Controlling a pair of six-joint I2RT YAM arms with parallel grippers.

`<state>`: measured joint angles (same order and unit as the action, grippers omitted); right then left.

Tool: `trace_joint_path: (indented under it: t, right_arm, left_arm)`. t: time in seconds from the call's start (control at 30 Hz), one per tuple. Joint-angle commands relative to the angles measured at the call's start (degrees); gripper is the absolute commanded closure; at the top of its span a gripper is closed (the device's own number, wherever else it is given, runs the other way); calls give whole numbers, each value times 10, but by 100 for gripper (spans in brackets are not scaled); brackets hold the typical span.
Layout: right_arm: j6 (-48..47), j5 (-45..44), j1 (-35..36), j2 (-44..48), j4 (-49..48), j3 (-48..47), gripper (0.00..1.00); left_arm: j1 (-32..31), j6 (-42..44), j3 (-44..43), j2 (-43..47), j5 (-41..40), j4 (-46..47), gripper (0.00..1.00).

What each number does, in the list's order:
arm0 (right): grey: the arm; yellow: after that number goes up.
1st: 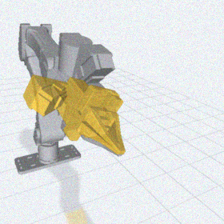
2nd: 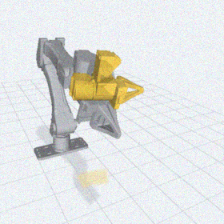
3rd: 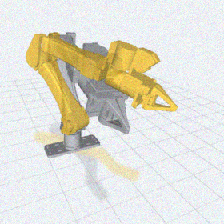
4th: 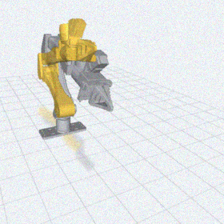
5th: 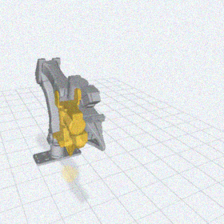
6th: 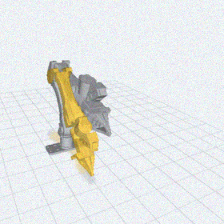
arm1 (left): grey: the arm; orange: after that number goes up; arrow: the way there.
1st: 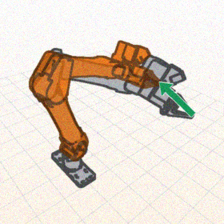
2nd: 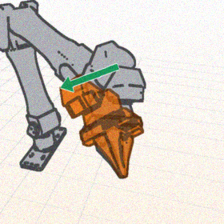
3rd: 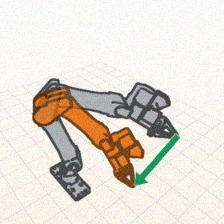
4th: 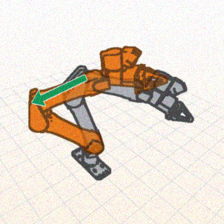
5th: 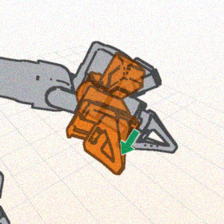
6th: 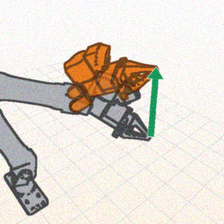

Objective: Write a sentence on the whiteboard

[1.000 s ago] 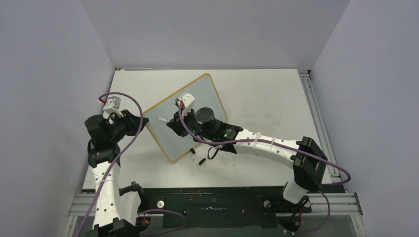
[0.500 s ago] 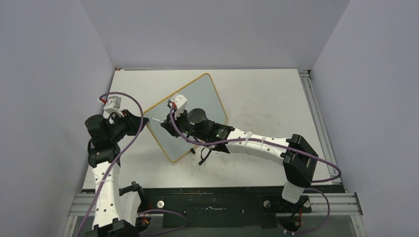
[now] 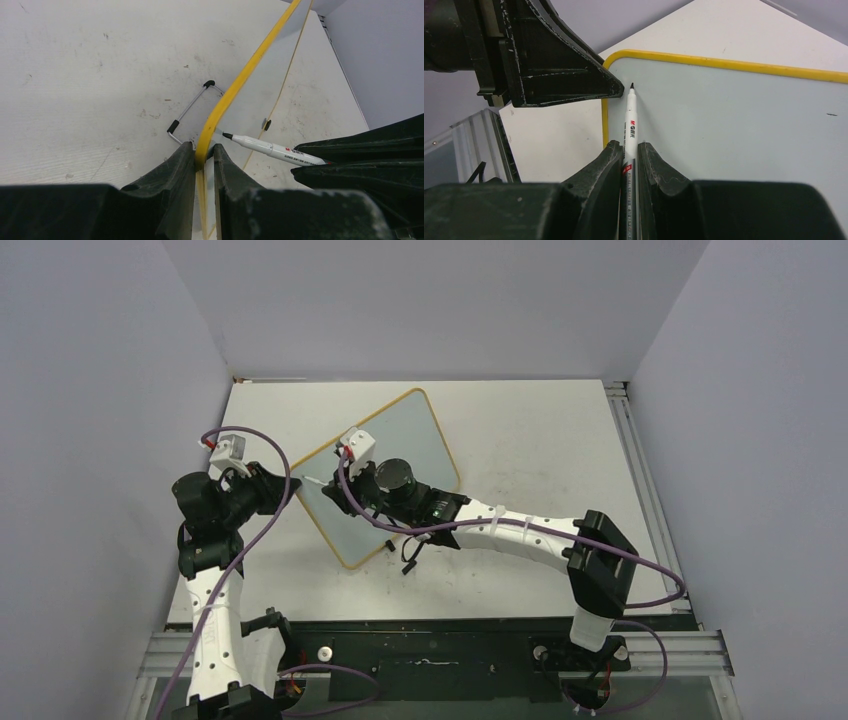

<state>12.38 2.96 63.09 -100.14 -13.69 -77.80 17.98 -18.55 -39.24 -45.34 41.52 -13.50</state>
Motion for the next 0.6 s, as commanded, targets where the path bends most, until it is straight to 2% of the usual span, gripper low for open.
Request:
trace_joint_path:
  t: [0.0,0.57]
  right_arm:
    - [-9,-12,5,-5,-18,-17,95]
    - [2,-50,21,26,4,65,95]
  left_arm:
    - [0,15,-22,6,-15,0,100]
    - [-1,16,-22,8,-17,-1,100]
